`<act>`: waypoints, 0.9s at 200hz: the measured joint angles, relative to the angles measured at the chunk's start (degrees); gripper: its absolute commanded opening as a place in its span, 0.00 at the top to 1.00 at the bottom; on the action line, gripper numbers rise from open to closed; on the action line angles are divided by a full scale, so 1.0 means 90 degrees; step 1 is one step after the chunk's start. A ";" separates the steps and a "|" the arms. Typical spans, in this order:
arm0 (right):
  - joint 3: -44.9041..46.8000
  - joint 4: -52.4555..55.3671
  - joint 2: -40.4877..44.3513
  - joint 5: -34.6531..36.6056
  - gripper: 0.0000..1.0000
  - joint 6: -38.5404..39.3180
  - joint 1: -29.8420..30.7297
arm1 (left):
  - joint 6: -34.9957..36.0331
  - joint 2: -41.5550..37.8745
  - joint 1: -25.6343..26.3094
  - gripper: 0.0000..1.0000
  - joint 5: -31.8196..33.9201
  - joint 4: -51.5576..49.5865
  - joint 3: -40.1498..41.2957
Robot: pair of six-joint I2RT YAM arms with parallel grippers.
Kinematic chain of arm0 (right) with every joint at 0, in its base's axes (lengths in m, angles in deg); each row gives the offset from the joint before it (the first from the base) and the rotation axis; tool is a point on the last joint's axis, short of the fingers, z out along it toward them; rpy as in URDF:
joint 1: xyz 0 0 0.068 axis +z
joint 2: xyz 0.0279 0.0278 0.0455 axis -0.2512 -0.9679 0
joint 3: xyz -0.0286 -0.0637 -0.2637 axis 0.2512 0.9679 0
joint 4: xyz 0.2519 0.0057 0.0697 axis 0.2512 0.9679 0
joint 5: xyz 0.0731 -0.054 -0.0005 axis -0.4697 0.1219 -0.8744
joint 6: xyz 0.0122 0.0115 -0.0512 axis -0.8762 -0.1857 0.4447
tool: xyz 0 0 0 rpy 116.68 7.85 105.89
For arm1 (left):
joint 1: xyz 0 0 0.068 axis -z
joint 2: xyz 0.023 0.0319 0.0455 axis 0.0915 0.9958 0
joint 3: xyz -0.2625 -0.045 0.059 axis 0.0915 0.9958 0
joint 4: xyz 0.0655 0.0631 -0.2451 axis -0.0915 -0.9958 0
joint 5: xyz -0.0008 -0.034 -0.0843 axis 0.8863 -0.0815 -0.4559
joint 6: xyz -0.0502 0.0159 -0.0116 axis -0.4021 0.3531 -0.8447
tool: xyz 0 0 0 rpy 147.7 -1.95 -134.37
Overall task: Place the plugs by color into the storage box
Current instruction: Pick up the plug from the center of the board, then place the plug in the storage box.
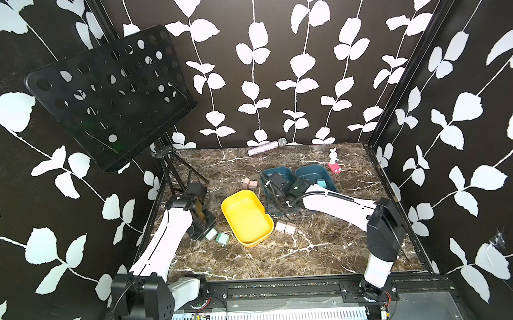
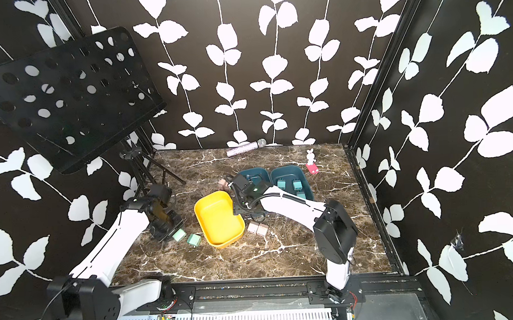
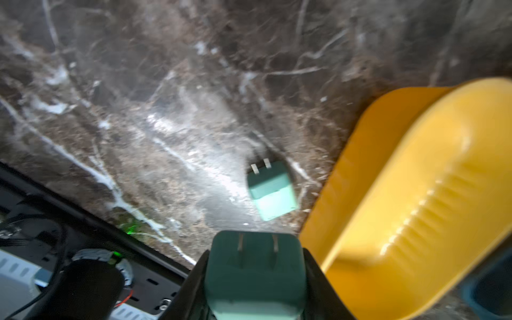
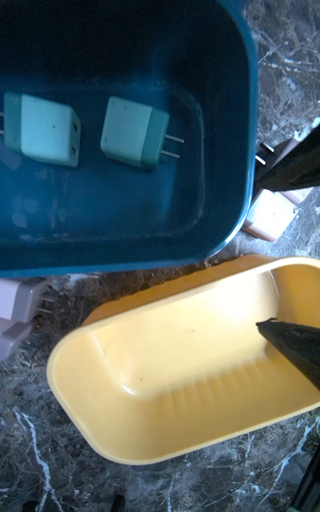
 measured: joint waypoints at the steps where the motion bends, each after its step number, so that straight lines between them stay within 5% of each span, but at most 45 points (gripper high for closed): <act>1: 0.0029 0.0000 0.0032 0.0010 0.28 -0.0002 -0.0024 | 0.0000 0.0056 0.0002 0.60 -0.0002 0.0015 -0.0046; 112: 0.2110 0.0376 0.2407 0.0177 0.28 -0.0104 -0.1358 | 0.1248 0.4112 0.0763 0.60 -0.0308 0.0896 -0.4932; 180: 0.2249 0.0517 0.2511 0.0172 0.28 -0.0165 -0.1443 | 0.1838 0.5875 0.2091 0.59 -0.0585 0.0695 -0.6897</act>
